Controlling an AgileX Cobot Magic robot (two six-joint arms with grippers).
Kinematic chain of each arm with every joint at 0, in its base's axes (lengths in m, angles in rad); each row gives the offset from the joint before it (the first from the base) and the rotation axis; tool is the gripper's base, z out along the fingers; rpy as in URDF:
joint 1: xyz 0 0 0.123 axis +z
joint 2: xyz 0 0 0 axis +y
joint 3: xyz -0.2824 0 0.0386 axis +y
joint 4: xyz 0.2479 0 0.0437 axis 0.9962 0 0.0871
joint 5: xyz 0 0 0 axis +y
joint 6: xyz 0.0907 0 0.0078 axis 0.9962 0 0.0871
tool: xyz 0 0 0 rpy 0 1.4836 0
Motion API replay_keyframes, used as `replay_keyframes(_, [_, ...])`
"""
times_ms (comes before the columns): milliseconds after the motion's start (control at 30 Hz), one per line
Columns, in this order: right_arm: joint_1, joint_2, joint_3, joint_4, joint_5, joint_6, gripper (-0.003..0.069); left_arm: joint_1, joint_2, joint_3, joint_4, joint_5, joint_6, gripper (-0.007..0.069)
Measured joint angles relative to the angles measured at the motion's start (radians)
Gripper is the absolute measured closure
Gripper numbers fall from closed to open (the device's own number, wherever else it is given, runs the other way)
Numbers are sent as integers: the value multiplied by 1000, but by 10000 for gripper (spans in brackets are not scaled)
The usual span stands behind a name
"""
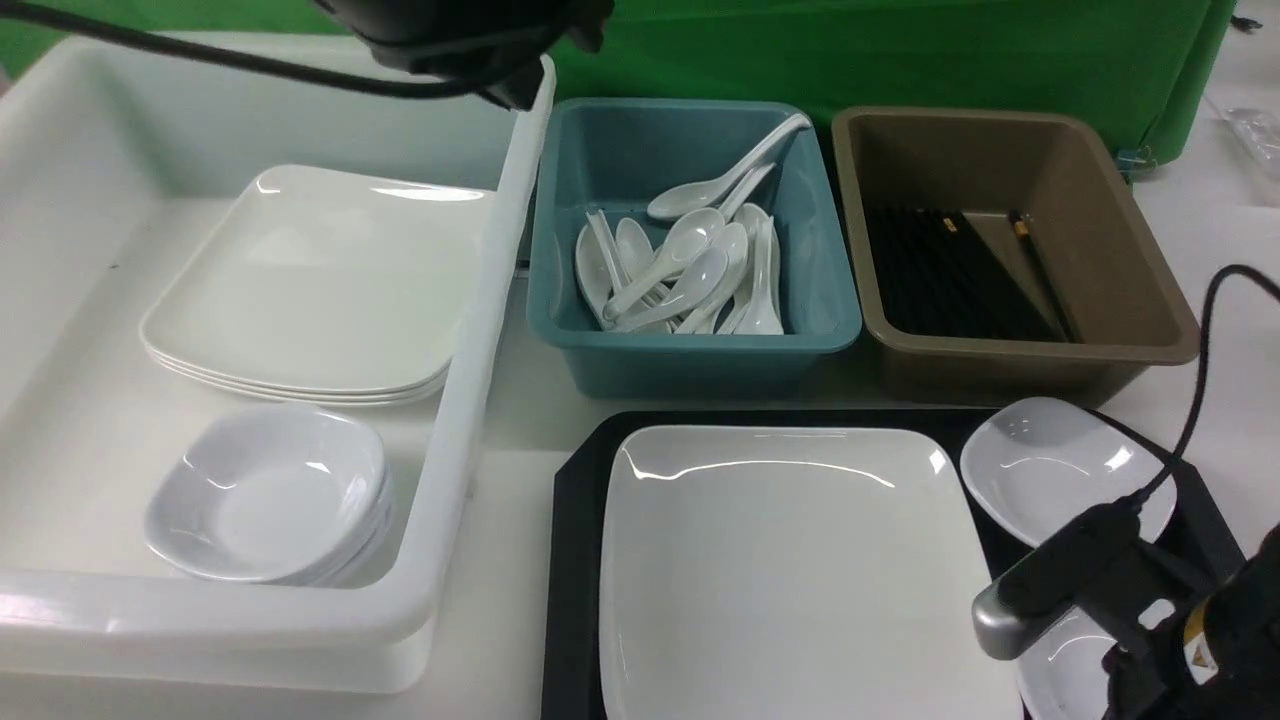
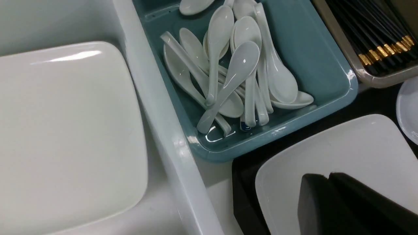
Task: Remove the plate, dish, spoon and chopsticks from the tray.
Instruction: Use the right arm to grab a small plate from the dinner plate
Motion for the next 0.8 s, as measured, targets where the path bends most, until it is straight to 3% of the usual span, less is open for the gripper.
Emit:
replay_keyframes(333, [2, 163, 1, -157, -112, 123, 148, 12, -147, 187, 68, -29, -30, 615])
replay_keyframes(400, [2, 182, 1, -177, -114, 139, 193, 29, -170, 214, 55, -29, -42, 615])
replay_keyframes(500, [6, 182, -3, -203, -119, 151, 402, 85, -200, 246, 18, -26, -44, 615])
replay_keyframes(700, [9, 125, -13, -216, -101, 173, 471, 168, -219, 261, -1, -3, -46, 615])
replay_keyframes(800, [9, 50, -49, -210, -39, 185, 566, 210, -227, 266, -2, 7, -47, 615])
